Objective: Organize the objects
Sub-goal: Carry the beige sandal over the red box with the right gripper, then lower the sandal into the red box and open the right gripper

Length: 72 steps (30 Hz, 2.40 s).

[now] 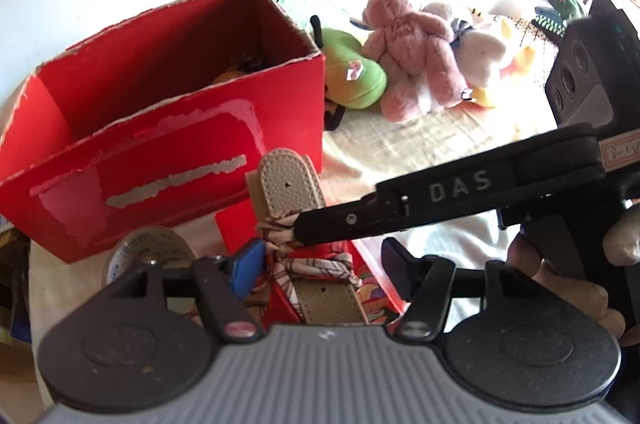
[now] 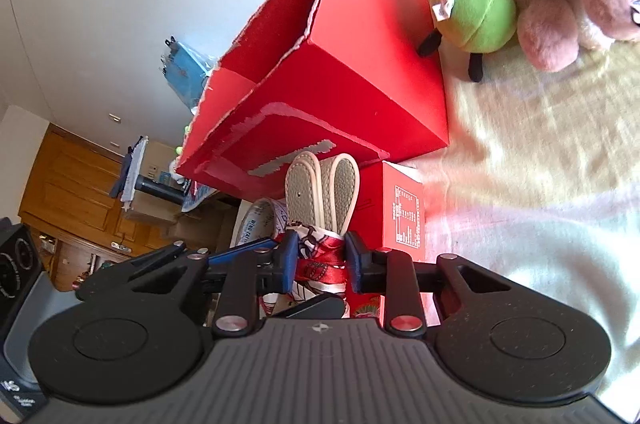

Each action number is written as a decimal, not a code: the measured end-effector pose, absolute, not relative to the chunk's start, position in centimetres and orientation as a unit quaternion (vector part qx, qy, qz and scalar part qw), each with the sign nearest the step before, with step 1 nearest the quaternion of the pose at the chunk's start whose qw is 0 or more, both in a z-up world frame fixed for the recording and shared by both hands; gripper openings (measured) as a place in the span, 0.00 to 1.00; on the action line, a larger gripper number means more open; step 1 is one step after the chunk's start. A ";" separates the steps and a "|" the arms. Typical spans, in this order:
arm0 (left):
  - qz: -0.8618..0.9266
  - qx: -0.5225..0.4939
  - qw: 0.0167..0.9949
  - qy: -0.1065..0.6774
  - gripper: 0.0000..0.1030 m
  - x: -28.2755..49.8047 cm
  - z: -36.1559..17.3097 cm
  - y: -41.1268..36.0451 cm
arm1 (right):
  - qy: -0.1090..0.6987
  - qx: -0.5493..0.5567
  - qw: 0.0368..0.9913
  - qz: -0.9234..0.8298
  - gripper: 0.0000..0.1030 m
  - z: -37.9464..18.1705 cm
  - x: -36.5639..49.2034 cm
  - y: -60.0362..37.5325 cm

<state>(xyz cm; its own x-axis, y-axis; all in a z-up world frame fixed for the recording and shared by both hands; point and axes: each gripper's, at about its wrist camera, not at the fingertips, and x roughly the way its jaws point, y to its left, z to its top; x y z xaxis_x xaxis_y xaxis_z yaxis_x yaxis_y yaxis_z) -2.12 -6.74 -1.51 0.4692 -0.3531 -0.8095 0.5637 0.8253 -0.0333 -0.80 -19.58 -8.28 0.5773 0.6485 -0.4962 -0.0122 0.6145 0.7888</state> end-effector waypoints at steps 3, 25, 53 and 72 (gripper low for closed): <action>-0.272 0.104 0.851 0.436 0.62 -2.2 -0.9 -6.7 | 0.393 0.393 0.802 0.218 0.25 -7.7 -1.7 -20.3; -0.312 0.061 0.905 0.284 0.62 1.5 10.6 -4.9 | 0.225 0.349 0.878 0.237 0.22 4.2 1.6 -19.8; -0.360 0.070 0.835 0.410 0.50 17.3 0.7 0.0 | 0.413 0.345 0.835 0.118 0.02 -3.4 16.7 -12.8; -0.288 -0.011 0.881 0.376 0.56 18.0 2.9 8.4 | 0.462 0.269 0.834 0.141 0.23 -3.2 19.1 -9.9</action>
